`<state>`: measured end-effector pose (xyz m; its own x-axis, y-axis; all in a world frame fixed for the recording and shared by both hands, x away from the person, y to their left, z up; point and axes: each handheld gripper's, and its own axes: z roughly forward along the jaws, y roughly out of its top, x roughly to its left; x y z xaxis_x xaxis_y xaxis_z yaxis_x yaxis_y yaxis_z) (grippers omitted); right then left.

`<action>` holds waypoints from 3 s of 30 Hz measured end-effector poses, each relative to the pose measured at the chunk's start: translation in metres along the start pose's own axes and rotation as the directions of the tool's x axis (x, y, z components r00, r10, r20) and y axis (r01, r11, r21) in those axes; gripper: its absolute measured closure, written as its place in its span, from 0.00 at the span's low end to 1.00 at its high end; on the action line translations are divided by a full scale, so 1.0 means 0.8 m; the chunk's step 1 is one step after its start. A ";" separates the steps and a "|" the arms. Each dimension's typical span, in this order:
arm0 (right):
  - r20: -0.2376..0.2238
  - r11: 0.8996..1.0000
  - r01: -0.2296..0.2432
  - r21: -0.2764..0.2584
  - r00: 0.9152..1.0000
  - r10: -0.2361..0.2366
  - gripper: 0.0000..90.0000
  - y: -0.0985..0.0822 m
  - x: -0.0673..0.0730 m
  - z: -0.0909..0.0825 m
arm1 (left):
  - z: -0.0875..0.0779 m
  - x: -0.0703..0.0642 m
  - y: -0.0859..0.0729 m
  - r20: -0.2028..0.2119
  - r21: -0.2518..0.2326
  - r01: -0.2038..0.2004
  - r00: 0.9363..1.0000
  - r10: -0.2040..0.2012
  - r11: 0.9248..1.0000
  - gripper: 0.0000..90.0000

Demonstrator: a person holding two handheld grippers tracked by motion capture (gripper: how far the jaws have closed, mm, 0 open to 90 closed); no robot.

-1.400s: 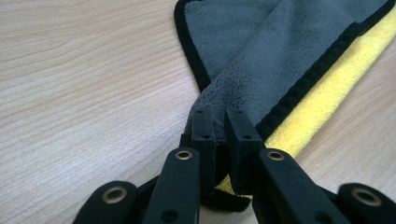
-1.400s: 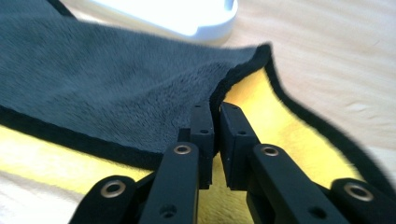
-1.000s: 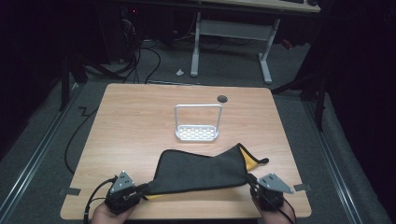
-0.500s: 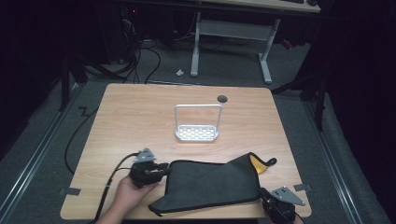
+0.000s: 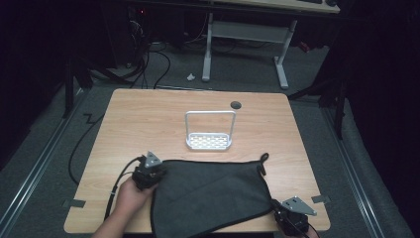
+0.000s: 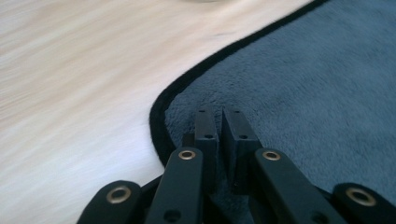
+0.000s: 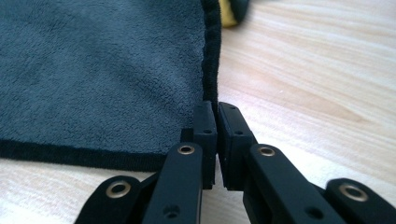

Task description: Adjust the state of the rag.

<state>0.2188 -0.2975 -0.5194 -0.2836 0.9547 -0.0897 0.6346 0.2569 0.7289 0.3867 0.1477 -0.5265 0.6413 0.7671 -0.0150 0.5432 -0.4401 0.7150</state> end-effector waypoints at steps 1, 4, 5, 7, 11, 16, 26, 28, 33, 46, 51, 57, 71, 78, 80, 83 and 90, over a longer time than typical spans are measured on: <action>-0.004 1.000 0.004 0.006 1.000 -0.004 0.97 -0.001 0.000 0.000 | -0.001 0.012 -0.001 -0.012 -0.002 0.025 1.000 -0.025 1.000 0.94; -0.012 1.000 0.009 0.017 1.000 -0.009 0.97 -0.005 0.003 0.000 | 0.002 0.033 -0.001 -0.047 -0.021 0.078 0.996 -0.079 0.997 0.94; -0.014 1.000 0.008 0.018 1.000 -0.007 0.97 -0.006 0.003 -0.001 | 0.003 0.037 -0.001 -0.049 -0.027 0.094 0.994 -0.095 0.995 0.94; -0.023 1.000 0.002 0.014 1.000 -0.002 0.96 -0.008 0.003 -0.003 | 0.007 0.039 0.002 -0.062 -0.035 0.110 0.992 -0.112 0.993 0.94; -0.034 1.000 -0.004 0.010 0.999 0.004 0.82 -0.009 0.004 -0.005 | 0.004 0.031 0.008 -0.055 -0.023 0.136 0.989 -0.137 0.990 0.83; -0.034 1.000 -0.014 -0.026 0.999 0.013 0.77 -0.005 0.004 -0.011 | -0.028 -0.002 -0.002 0.003 -0.067 0.100 0.995 -0.100 0.993 0.80; -0.043 0.996 0.028 -0.082 0.999 -0.031 0.80 0.033 0.008 -0.004 | -0.053 -0.072 -0.055 0.125 -0.019 0.055 0.991 -0.052 0.998 0.86; -0.051 0.996 0.034 -0.085 0.998 -0.038 0.82 0.051 0.006 0.007 | -0.052 -0.072 -0.057 0.119 -0.025 0.058 0.991 -0.055 0.998 0.96; -0.061 0.995 0.038 -0.096 0.997 -0.044 0.92 0.104 0.002 0.047 | -0.051 -0.069 -0.057 0.136 -0.023 0.045 0.990 -0.041 0.999 1.00; -0.045 0.987 0.093 0.129 0.995 -0.088 1.00 0.153 0.003 0.158 | -0.058 -0.059 -0.064 0.190 -0.017 0.041 0.981 -0.037 0.999 1.00; -0.003 0.989 0.086 0.117 0.996 -0.086 1.00 0.136 -0.014 0.144 | -0.058 -0.061 -0.064 0.211 -0.013 0.038 0.977 -0.034 0.999 1.00; 0.064 0.992 0.047 0.118 0.996 -0.055 1.00 0.124 -0.044 0.136 | -0.034 -0.072 -0.046 0.246 -0.040 0.035 0.969 -0.024 0.999 0.98; 0.029 0.997 -0.046 -0.057 0.998 0.048 0.74 0.111 -0.036 0.092 | -0.041 -0.054 -0.043 0.202 -0.092 0.088 0.977 -0.068 0.992 0.74; -0.014 0.994 -0.061 -0.095 0.998 0.060 0.74 0.091 -0.024 0.081 | -0.029 -0.021 -0.026 0.106 -0.104 0.121 0.988 -0.110 0.987 0.59; -0.013 0.995 -0.043 -0.085 0.999 0.042 0.73 0.087 -0.020 0.082 | -0.018 -0.010 -0.018 0.095 -0.086 0.137 0.987 -0.129 0.987 0.55; -0.023 0.996 -0.033 -0.080 0.999 0.032 0.69 0.083 -0.018 0.084 | -0.002 0.003 -0.005 0.056 -0.053 0.139 0.989 -0.136 0.989 0.53; -0.034 0.996 -0.056 -0.071 0.998 0.054 0.64 0.078 -0.021 0.086 | 0.023 0.029 0.019 0.043 -0.038 0.207 0.978 -0.206 0.978 0.52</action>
<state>0.3128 -0.2875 -0.5189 -0.2731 0.9616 -0.0273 0.5968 0.1916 0.7792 0.4196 0.1500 -0.5288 0.5384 0.8206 -0.1915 0.6435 -0.2537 0.7221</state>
